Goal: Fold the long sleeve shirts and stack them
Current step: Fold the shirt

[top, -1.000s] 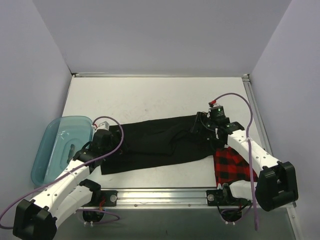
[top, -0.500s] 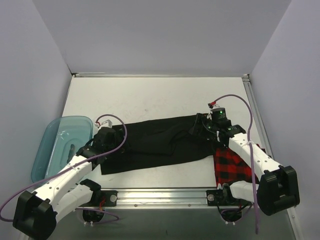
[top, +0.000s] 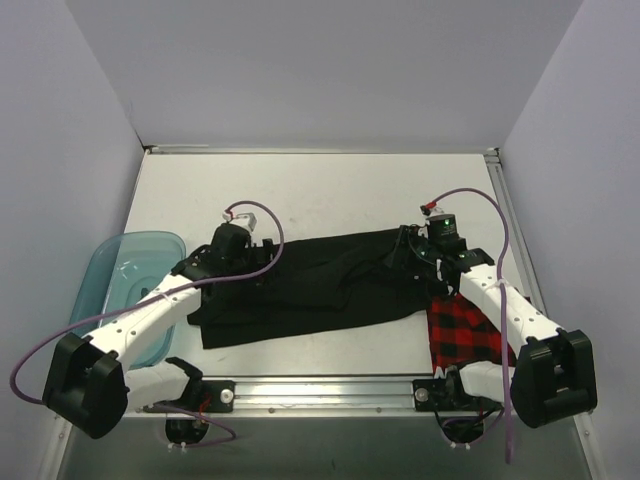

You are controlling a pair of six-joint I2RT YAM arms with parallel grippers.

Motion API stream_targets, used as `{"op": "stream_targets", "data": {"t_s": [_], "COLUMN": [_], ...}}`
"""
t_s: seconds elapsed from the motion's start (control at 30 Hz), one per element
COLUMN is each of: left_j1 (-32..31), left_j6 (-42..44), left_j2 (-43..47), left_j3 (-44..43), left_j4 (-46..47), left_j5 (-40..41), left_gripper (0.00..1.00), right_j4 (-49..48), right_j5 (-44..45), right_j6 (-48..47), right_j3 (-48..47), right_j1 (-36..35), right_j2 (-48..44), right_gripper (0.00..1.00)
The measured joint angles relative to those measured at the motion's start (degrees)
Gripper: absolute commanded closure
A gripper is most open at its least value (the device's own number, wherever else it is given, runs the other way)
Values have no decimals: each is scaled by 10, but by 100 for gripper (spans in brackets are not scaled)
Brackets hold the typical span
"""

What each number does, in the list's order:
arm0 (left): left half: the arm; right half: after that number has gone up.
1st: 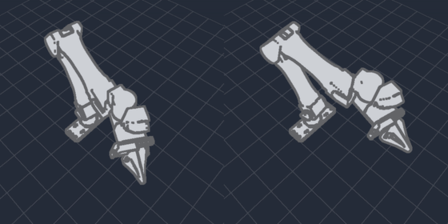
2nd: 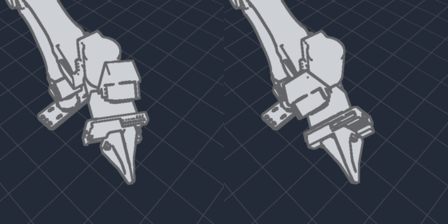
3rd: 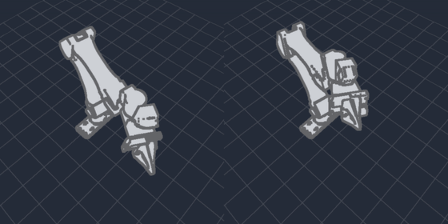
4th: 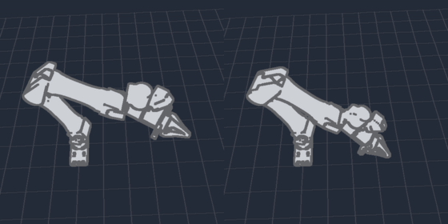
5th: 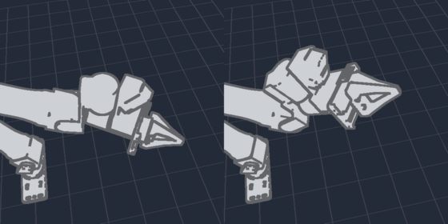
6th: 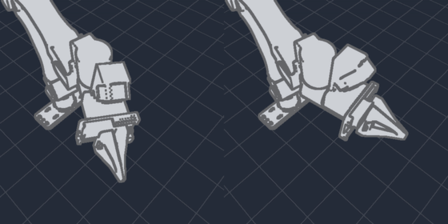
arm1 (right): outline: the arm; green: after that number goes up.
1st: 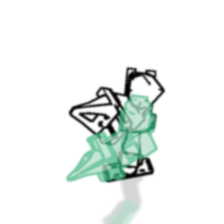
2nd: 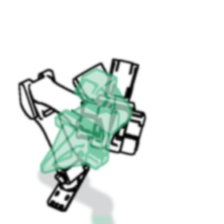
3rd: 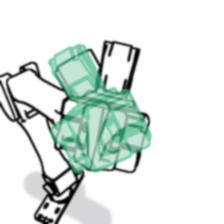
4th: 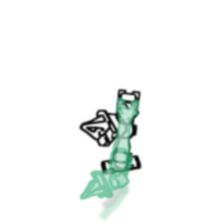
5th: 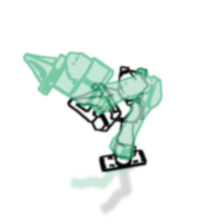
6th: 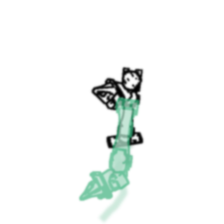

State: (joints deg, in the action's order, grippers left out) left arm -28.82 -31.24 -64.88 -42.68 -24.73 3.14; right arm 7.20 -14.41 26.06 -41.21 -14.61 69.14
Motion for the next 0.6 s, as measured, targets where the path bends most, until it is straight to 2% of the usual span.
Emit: {"op": "stream_targets", "data": {"t_s": [0.33,0.6], "left_j1": [-29,-53], "left_j6": [52,59], "left_j2": [-168,-216], "left_j3": [-71,-83], "left_j4": [29,43], "left_j5": [-35,-50], "left_gripper": [4,7], "right_j4": [-2,-23], "right_j5": [0,-27], "right_j6": [-16,-26], "right_j3": [-2,-22], "right_j1": [48,53], "right_j2": [55,141], "right_gripper": [42,45]}}
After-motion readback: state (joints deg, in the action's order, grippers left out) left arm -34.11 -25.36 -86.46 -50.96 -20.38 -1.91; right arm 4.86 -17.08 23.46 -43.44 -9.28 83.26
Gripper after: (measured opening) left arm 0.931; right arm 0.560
